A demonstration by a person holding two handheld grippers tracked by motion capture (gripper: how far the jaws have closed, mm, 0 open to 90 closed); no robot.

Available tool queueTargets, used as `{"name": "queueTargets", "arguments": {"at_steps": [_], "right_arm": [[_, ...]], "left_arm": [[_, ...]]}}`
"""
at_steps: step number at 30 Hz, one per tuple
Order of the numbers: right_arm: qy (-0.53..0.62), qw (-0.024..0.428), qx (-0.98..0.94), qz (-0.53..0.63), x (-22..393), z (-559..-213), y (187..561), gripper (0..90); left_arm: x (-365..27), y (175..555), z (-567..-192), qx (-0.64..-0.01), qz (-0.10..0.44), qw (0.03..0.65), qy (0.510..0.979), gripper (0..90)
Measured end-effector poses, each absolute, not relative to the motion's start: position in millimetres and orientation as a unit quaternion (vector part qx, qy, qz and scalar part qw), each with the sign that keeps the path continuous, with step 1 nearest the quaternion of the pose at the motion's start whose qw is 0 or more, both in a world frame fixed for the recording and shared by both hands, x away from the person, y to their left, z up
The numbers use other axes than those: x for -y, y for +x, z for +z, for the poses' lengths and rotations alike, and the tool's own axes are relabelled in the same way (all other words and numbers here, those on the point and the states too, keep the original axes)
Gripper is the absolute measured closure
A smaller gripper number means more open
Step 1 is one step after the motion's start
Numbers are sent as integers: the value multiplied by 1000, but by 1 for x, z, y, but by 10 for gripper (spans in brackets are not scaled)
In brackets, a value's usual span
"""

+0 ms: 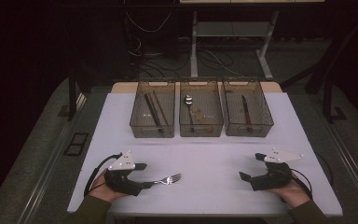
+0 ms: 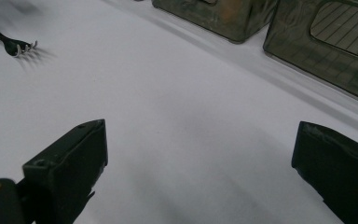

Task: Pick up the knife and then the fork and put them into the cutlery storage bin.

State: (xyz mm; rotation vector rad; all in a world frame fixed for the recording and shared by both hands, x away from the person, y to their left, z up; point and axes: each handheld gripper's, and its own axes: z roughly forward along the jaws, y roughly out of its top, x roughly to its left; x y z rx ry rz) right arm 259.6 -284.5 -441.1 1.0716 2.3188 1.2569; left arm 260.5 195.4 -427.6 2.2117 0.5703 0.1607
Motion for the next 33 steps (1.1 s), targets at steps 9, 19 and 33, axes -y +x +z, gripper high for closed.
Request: {"name": "queueTargets", "arguments": {"at_steps": [9,19,33], "right_arm": [[368,145,-811,431,283,-443,261,36],[367,143,-812,431,283,-443,261,36],[364,142,-812,433,283,-442,261,36]], "left_arm": [[-205,256,-436,-217,54,389,894,553],[-200,254,-443,-203,44,365,907,655],[-193,254,-441,-211,45,345,913,769]]}}
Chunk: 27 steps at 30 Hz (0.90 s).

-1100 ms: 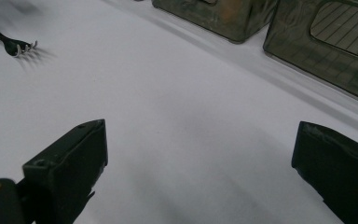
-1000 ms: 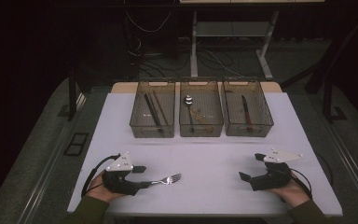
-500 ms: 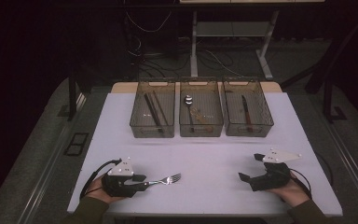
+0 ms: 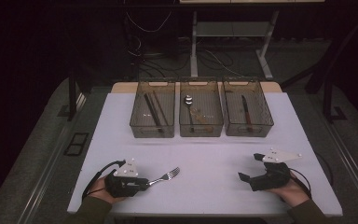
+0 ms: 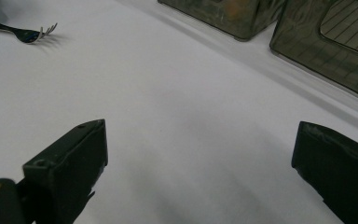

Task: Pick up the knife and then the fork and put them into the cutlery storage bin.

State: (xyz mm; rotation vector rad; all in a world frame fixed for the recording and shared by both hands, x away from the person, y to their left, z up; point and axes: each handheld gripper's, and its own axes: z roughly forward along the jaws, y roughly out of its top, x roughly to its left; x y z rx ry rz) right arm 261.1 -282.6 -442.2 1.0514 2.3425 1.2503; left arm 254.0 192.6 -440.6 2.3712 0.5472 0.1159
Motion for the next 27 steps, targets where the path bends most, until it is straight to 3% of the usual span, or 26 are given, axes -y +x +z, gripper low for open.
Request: {"name": "queueTargets", "arguments": {"at_steps": [18,27], "right_arm": [[369,136,-810,435,281,-439,265,36],[377,124,-797,454,269,-422,274,37]], "left_arm": [[-175,259,-425,-250,64,374,891,770],[-143,265,-411,-263,89,392,877,770]]}}
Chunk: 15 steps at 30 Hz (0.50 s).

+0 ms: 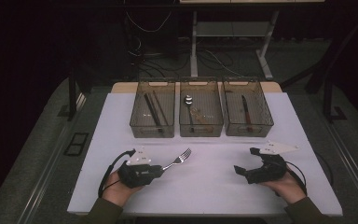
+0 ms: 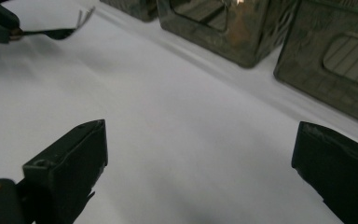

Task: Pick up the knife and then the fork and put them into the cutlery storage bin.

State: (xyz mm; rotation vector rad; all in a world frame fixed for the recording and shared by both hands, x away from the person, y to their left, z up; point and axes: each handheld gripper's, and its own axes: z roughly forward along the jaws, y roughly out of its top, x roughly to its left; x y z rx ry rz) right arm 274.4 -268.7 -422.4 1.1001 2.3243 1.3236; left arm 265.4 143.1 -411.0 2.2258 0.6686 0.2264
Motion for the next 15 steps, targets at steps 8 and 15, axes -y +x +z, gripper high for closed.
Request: {"name": "queueTargets", "arguments": {"at_steps": [8,15], "right_arm": [[371,106,-790,477,252,-407,287,37],[368,92,-774,506,235,-394,304,74]], "left_arm": [[-112,278,-399,-258,103,423,862,769],[-77,286,-394,-250,119,441,854,769]]}}
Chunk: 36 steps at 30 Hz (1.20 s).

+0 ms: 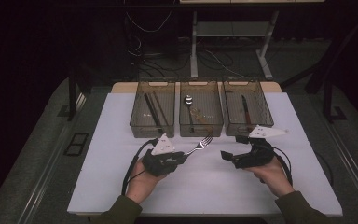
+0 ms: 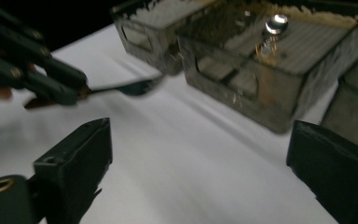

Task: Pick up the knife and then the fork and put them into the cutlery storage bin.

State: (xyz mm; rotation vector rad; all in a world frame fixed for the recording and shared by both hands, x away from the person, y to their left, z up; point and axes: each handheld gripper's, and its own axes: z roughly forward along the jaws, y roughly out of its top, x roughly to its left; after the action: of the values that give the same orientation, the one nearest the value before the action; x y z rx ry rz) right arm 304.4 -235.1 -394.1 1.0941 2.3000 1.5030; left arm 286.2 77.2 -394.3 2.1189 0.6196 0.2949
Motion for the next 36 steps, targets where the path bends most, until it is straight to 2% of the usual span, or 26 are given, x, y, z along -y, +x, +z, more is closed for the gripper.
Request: {"name": "queueTargets", "arguments": {"at_steps": [1,3,5,11,15,21,27,31,36], "right_arm": [[371,91,-770,510,233,-393,308,75],[371,85,-763,522,230,-391,314,148],[373,80,-758,529,227,-392,319,163],[375,39,-752,541,215,-400,330,357],[370,10,-743,558,209,-404,333,577],[376,-17,-721,582,210,-401,336,822],[373,-19,-720,585,209,-396,335,857],[367,9,-729,578,211,-386,333,863],[378,35,-733,565,226,-374,337,865]], "left_arm": [[-73,287,-394,-249,123,444,852,769],[-68,288,-395,-250,127,452,847,769],[-64,286,-395,-251,131,458,843,769],[-62,279,-393,-252,137,471,834,769],[-61,279,-397,-251,137,468,836,769],[-59,282,-404,-244,134,450,848,769],[-56,282,-408,-246,116,466,842,745],[-62,282,-408,-235,123,467,844,628],[-85,284,-409,-236,118,468,844,523]]}}
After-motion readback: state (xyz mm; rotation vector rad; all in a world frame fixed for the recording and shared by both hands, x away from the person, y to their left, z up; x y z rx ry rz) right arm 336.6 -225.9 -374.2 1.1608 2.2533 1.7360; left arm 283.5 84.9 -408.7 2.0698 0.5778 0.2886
